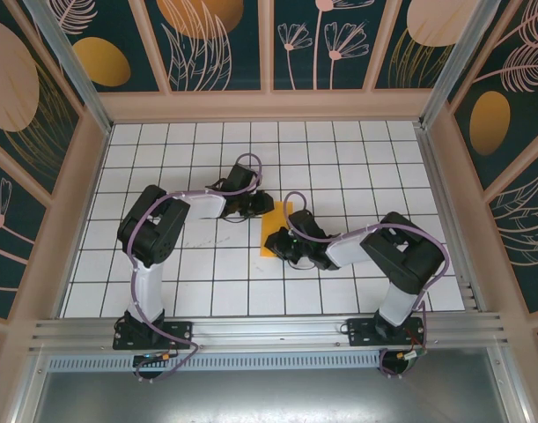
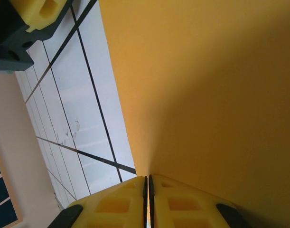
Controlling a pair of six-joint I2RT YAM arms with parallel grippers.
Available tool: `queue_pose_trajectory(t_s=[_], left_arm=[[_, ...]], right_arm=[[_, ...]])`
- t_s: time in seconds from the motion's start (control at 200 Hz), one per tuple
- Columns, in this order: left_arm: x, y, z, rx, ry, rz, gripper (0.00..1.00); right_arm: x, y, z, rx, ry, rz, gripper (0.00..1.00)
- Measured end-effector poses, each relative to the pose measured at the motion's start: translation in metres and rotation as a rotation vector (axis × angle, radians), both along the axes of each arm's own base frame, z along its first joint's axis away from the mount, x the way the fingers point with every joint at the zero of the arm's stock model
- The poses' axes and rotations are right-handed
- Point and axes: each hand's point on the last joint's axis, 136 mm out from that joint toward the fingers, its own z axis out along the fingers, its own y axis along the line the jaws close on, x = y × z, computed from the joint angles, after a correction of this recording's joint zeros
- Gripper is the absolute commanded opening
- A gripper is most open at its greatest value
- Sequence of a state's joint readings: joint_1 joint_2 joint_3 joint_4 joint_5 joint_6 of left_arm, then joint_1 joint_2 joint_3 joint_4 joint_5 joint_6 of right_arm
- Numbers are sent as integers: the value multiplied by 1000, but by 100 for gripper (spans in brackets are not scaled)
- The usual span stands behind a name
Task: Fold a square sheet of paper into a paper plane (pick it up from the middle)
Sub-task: Rotate the paper at the center of the table, then third fold the triangle at the center of the table.
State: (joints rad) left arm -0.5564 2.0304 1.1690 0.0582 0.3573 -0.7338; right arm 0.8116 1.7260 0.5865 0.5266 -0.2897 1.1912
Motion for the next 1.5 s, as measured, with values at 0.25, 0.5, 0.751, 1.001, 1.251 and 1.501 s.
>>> queue_pose_trajectory(t_s=[0.25,0.5,0.751,1.001,1.251,1.501], left_arm=[[-3,0,13,-4,-19,-28,30],[-5,-7,86,-93,-152,-78,30],[-16,0,57,-58,-98,-83,29],[-19,0,43,-49,-68,-88,29],[-22,-2,20,-43,-26,-100,29],[-22,1,7,-23,-5,-94,29]], right_arm=[[12,-21,36,-41,-94,-64,23],[28,-68,40,-73,-112,-170,28],[22,-68,31,-82,-77,-147,31],[23,-80,22,-116,-50,-167,35],[24,-82,13,-119,-23,-165,35],[22,-79,4,-122,-4,-149,37]])
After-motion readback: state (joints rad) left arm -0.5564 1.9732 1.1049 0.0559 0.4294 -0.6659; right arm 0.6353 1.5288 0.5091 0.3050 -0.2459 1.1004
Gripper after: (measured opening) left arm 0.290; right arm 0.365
